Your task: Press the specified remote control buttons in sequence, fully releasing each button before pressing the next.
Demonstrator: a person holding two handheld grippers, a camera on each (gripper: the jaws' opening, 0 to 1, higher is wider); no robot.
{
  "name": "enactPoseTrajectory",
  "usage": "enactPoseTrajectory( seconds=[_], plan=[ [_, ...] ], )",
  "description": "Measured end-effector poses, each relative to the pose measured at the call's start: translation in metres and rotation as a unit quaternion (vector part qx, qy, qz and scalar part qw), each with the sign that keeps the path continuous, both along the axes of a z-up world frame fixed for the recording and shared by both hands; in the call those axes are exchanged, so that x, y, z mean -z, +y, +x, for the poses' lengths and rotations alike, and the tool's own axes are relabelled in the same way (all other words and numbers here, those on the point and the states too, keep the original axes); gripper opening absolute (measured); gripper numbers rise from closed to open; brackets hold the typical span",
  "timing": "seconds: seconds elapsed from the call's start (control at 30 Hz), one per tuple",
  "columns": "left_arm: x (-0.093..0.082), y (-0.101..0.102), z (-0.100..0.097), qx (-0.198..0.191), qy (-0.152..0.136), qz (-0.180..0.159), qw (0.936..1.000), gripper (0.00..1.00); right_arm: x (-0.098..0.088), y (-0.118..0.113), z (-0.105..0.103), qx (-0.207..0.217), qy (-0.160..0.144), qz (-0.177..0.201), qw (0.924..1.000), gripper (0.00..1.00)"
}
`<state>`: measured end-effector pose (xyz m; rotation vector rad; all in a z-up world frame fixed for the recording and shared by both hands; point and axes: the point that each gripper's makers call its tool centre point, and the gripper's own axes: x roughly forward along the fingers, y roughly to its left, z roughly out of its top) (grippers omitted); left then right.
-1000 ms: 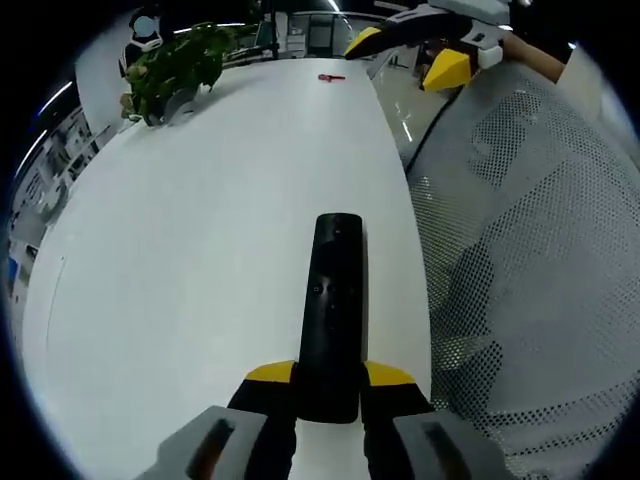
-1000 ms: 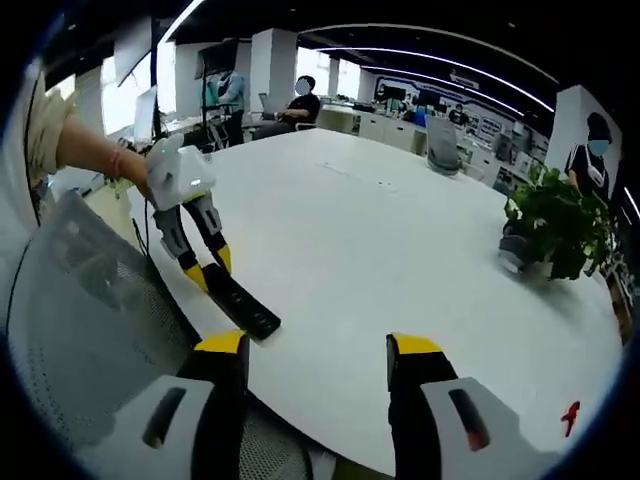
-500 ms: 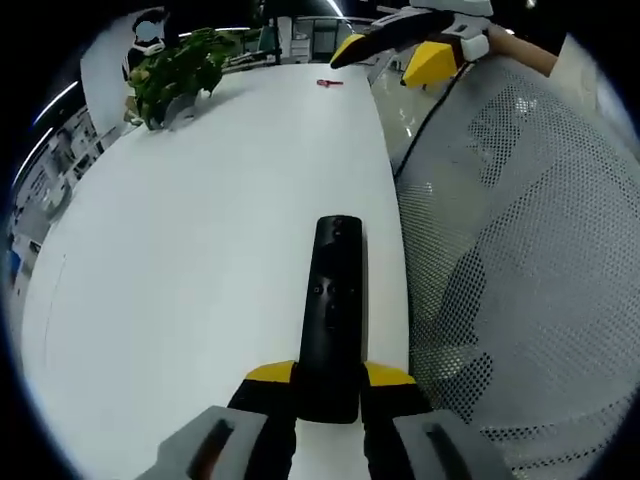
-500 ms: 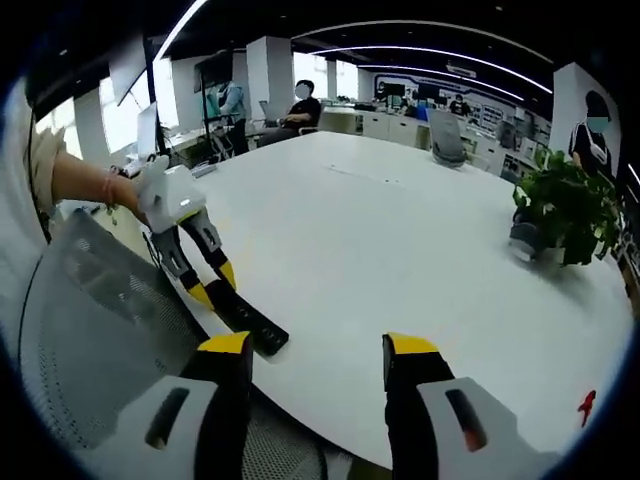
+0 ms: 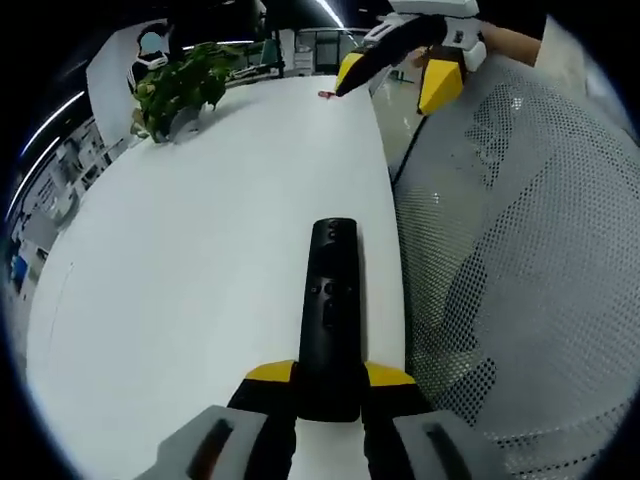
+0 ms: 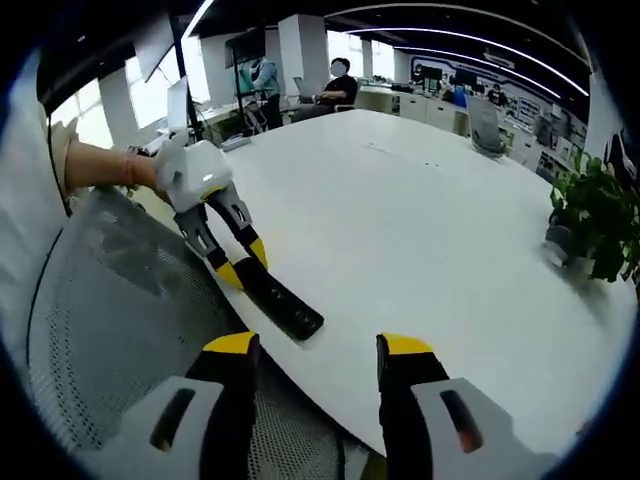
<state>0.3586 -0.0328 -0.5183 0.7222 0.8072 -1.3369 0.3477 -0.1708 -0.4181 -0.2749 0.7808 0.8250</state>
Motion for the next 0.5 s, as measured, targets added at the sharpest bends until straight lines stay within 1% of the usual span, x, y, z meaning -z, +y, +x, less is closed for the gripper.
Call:
enactPoseTrajectory(
  seconds=[0.07,0.1,0.13,0.23,0.3,0.43,0.5],
  plan=[
    [0.000,0.000,0.000,0.001,0.000,-0.001,1.0000,0.24,0.001,0.000,0.001,-0.010,0.002,-0.009,0.9999,0.45],
    [0.000,0.000,0.001,0.002,0.000,-0.002,1.0000,0.24,0.002,0.002,0.004,-0.017,0.004,-0.016,0.9997,0.44],
    [0.000,0.000,0.001,0.002,-0.001,-0.003,1.0000,0.24,0.002,0.002,0.005,-0.020,0.004,-0.016,0.9997,0.41],
    [0.000,0.000,0.001,0.005,-0.003,-0.006,1.0000,0.24,0.005,0.011,0.009,-0.049,0.014,-0.017,0.9986,0.33],
    [0.000,0.001,0.001,0.006,-0.002,-0.009,0.9999,0.24,0.010,0.016,0.012,-0.060,0.019,-0.023,0.9977,0.32],
    [0.000,0.000,0.001,0.011,-0.004,-0.014,0.9998,0.24,0.019,0.028,0.013,-0.097,0.033,-0.035,0.9941,0.27],
    [0.000,0.000,0.001,0.014,-0.004,-0.014,0.9998,0.24,0.024,0.032,0.013,-0.109,0.041,-0.035,0.9926,0.24]
  ],
)
